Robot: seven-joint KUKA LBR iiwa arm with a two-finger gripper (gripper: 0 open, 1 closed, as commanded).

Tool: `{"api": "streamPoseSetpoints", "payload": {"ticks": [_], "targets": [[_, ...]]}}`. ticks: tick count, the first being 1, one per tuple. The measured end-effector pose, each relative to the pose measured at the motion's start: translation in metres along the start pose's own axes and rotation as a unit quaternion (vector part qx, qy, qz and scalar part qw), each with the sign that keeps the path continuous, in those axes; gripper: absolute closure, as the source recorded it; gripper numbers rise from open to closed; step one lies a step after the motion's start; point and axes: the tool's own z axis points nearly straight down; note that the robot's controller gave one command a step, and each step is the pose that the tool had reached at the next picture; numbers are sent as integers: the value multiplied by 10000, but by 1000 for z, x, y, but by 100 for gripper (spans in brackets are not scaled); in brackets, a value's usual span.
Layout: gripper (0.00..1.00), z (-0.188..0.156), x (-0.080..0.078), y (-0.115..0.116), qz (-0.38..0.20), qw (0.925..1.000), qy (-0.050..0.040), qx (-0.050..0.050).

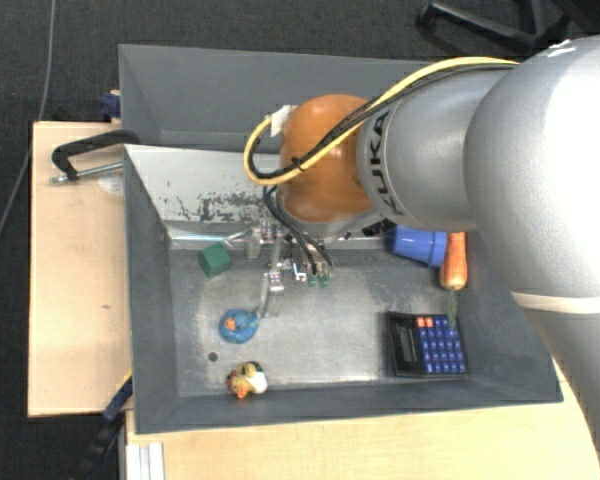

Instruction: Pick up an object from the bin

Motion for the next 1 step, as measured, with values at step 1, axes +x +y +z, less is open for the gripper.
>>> {"api": "streamPoseSetpoints", "payload": {"ticks": [1], "targets": [[0,9,19,18,-1264,9920,33,8]]}}
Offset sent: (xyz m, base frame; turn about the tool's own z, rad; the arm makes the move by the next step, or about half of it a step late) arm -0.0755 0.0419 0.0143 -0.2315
